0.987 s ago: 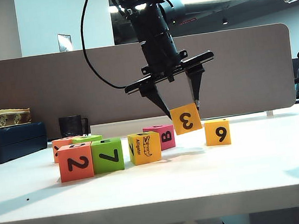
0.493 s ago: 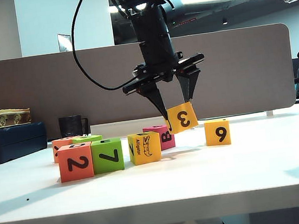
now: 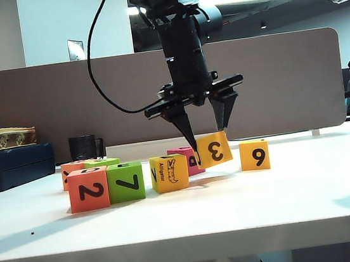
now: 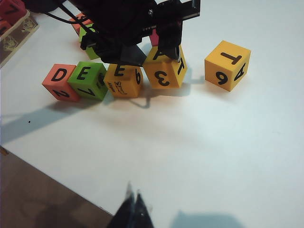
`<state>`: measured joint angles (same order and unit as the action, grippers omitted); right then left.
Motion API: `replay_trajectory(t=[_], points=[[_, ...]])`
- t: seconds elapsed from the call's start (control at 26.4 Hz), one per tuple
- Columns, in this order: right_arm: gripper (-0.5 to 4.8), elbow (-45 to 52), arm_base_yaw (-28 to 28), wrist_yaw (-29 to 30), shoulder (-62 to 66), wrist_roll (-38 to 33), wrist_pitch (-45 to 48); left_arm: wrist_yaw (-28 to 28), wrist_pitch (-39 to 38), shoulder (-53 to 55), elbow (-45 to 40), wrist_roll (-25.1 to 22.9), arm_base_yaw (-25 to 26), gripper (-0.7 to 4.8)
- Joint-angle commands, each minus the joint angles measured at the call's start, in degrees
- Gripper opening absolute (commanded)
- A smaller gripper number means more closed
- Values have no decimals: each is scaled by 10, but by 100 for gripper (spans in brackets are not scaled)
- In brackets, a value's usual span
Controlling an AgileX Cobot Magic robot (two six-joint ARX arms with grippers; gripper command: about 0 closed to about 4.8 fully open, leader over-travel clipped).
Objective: Select the appropriate blocks from the scattered letter blocks on the table and arrange them in a row to spell out "DEEP".
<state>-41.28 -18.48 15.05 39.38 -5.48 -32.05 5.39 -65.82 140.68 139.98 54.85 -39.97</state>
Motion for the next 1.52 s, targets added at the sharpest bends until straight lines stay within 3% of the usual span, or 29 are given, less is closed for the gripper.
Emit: replay_trajectory(t=[0.04, 0.42, 0.57, 0.68, 0.99, 1.21, 1.52], points=[[-5, -4, 0, 1, 0, 2, 6, 10, -9, 4, 0, -4, -1, 273], [-5, -4, 0, 1, 0, 2, 6, 8, -13, 8, 0, -4, -1, 283], [-5, -4, 0, 1, 0, 2, 6, 8, -11, 8, 0, -5, -1, 342], [-5, -4, 0, 1, 0, 2, 6, -3, -7, 8, 0, -7, -1, 350], [-5, -4, 0, 1, 0, 2, 5, -27, 23, 8, 1, -56, 0, 350], [-5, -4, 0, 1, 0, 2, 5, -26, -13, 7, 3, -78, 5, 351], [-5, -4, 0, 1, 2, 2, 6, -28, 4, -22, 4, -157, 17, 377]])
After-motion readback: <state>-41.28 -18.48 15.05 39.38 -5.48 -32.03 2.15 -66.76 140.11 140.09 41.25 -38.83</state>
